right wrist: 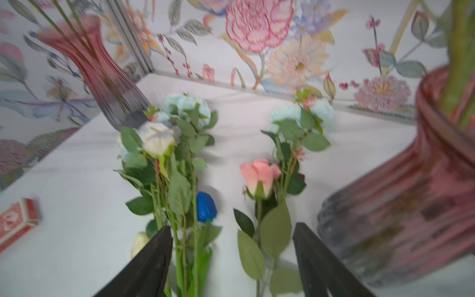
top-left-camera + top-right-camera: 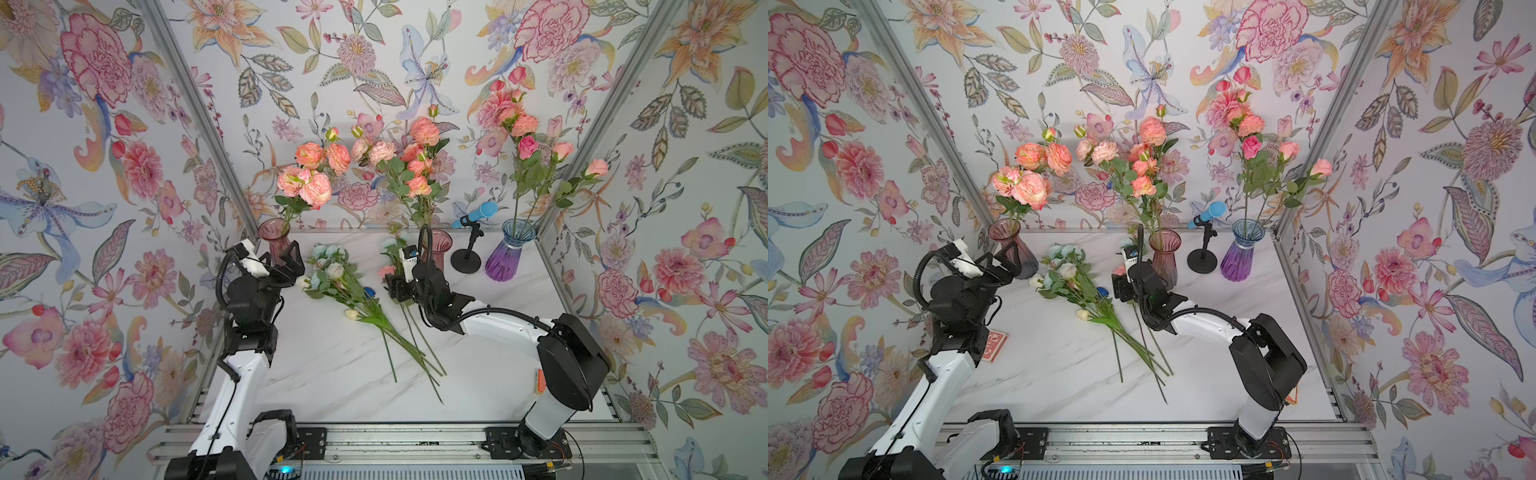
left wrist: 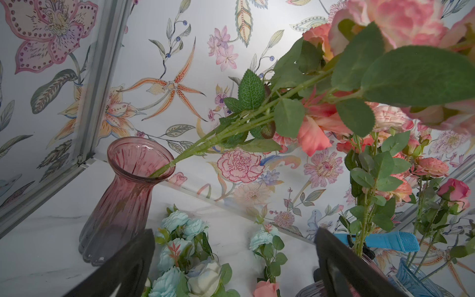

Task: Place the pink flowers into the vase
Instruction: Pick up the flower at the center of the board.

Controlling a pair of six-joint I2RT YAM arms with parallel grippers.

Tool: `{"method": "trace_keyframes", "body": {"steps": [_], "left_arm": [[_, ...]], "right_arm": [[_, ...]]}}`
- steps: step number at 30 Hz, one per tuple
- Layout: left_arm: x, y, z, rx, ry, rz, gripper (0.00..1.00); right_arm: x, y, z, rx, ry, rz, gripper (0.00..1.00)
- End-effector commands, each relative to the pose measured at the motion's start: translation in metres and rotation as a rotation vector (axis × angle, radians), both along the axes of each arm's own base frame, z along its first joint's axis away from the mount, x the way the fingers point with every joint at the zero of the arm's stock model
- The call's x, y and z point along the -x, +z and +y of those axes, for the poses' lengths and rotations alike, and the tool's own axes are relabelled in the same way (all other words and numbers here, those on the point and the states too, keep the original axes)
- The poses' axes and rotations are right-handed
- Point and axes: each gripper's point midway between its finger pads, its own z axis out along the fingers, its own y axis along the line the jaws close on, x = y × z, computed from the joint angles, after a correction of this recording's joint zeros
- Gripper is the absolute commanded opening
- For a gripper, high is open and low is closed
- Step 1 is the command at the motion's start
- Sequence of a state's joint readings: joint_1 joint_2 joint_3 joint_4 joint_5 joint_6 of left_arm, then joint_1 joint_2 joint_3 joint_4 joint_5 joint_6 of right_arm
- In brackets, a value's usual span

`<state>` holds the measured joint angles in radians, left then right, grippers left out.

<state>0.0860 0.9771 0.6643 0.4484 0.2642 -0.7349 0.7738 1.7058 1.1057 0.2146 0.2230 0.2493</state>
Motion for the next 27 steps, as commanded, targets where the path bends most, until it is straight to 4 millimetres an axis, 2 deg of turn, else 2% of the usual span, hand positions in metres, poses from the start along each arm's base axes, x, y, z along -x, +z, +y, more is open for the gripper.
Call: {"method": "trace_keyframes", "body": {"steps": [1,6,8,15,27], "left_arm": [[0.000,-0.005,-0.007,0.032,-0.047,-0.017,1.00],[-0.001,-0.019,-0.015,0.031,-0.068,0.004,1.00],[-0.002,-0.021,-0.017,0.026,-0.077,0.008,1.00],[-0.004,-0.025,-0.024,0.022,-0.101,0.014,1.00],[-0.008,-0.028,-0.026,0.024,-0.115,0.017,1.00]], "right_arm": [[0.014,-0.055,-0.038,0.102,-0.086,0.217,0.68],[0.028,-0.090,-0.044,0.157,-0.067,0.353,0.47],[0.033,-0.102,-0.040,0.167,-0.042,0.405,0.43],[0.047,-0.137,-0.024,0.211,0.013,0.520,0.41],[0.046,-0.166,-0.019,0.281,0.008,0.572,0.29]]}}
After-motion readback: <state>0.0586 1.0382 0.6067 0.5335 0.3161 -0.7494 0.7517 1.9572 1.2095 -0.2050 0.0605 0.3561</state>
